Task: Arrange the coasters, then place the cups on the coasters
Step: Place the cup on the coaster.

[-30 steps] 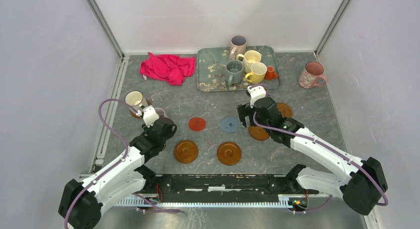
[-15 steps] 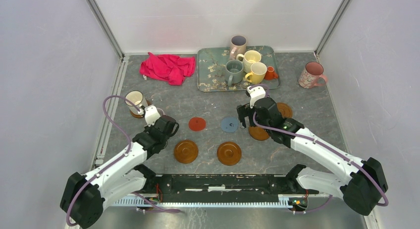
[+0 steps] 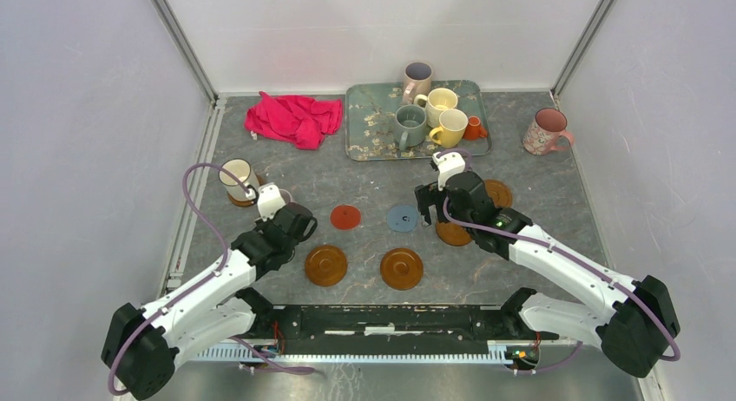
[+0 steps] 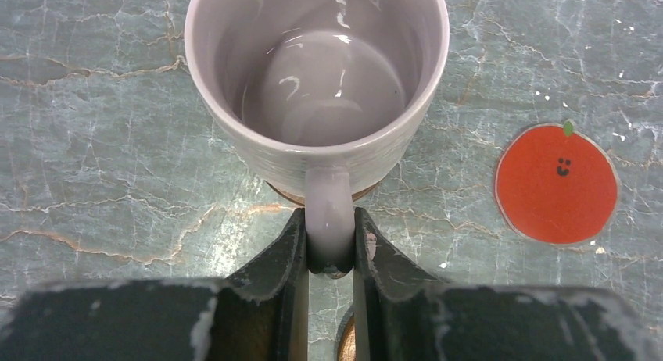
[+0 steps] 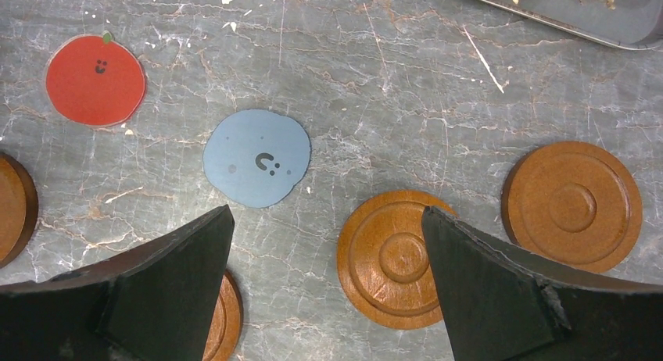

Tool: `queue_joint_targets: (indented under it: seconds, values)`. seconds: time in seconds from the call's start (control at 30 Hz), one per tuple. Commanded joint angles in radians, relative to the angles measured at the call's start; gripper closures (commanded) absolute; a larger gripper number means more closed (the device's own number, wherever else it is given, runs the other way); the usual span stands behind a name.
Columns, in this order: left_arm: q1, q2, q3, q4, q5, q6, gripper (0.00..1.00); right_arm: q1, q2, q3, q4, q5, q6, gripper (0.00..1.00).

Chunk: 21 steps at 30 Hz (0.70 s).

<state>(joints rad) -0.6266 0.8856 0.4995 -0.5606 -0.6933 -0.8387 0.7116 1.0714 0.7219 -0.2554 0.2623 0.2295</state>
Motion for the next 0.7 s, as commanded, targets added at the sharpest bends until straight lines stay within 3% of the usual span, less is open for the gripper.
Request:
queue_joint_targets:
  seconds: [0.0, 0.67]
  values:
    - [-0.045, -0.021, 0.084, 0.013, -0.154, -0.034, 0.98, 0.001, -0.015, -0.002, 0.041, -0.006, -0.014, 0.02]
    - [-0.101, 0.032, 0.028, -0.03, -0.143, -0.18, 0.98, 0.001, -0.018, -0.007, 0.036, -0.012, -0.006, 0.02]
